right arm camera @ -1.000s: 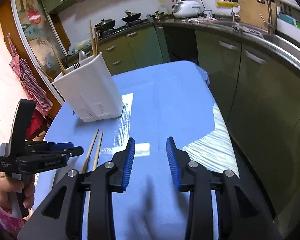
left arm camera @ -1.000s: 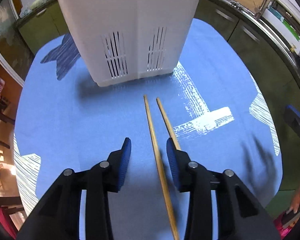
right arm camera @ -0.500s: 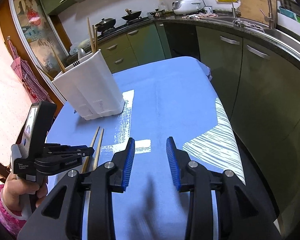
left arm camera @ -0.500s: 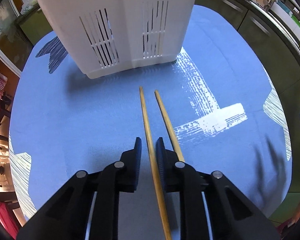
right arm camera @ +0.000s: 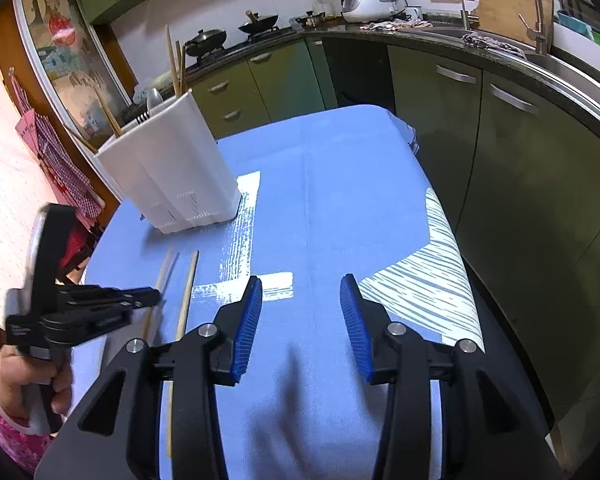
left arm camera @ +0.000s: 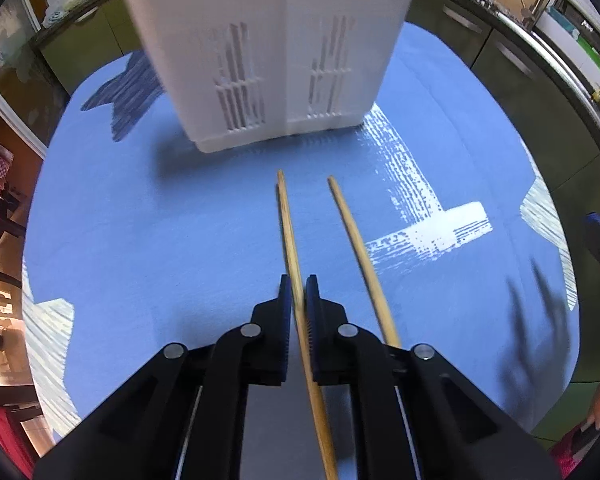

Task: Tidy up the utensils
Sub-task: 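Hold chopstick in left tool while right tool grasps the last chopstick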

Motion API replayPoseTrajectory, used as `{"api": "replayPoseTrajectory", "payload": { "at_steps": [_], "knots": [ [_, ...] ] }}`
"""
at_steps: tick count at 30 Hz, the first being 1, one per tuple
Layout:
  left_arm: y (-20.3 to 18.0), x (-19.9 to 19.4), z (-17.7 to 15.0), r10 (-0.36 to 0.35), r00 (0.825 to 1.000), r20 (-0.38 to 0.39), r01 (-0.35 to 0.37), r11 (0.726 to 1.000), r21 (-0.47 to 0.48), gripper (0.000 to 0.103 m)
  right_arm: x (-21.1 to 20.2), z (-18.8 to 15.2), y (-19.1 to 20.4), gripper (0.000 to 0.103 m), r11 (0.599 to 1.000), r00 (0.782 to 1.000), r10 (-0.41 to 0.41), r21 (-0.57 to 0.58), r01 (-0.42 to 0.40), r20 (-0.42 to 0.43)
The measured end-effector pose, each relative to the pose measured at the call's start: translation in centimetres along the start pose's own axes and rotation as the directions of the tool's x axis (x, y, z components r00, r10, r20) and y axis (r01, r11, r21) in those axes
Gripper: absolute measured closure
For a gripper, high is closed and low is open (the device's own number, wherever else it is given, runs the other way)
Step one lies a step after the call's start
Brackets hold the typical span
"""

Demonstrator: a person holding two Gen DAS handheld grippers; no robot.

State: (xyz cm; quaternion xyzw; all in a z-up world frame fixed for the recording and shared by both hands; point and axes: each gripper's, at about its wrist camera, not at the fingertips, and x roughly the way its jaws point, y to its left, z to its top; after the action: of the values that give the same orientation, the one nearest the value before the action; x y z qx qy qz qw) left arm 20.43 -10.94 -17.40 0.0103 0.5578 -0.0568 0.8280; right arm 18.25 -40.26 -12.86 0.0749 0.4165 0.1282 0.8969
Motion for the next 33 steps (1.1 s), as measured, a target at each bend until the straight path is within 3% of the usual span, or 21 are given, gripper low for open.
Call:
{"api": "replayPoseTrajectory", "payload": {
  "at_steps": [7,15,26,33],
  "knots": [
    [2.8,-4.4,-1.9,-0.031,0.995,0.092,0.034,0.999,-0.029,0.096,2.9,0.1,3.1,0.062,0.996,0.996,0.006,-0.093,-0.015,-0.092],
    [4.9,-9.0,-4.3,-0.057,0.978,0.199,0.067,0.997,-0.043,0.096,8.1,0.5,9.7,0.062,0.973,0.971,0.054,-0.208,-0.104,-0.234],
    [5.6,-11.3,-5.6,-0.070,0.965,0.251,0.078,0.997,-0.023,0.096,14.5,0.5,14.0,0.064,0.960,0.945,-0.061,-0.278,-0.033,-0.323],
    [5.7,-11.1,-5.6,-0.074,0.966,0.248,0.083,0.996,-0.025,0.096,15.1,0.0,15.0,0.089,0.948,0.949,-0.114,-0.318,0.016,-0.292]
  ]
}}
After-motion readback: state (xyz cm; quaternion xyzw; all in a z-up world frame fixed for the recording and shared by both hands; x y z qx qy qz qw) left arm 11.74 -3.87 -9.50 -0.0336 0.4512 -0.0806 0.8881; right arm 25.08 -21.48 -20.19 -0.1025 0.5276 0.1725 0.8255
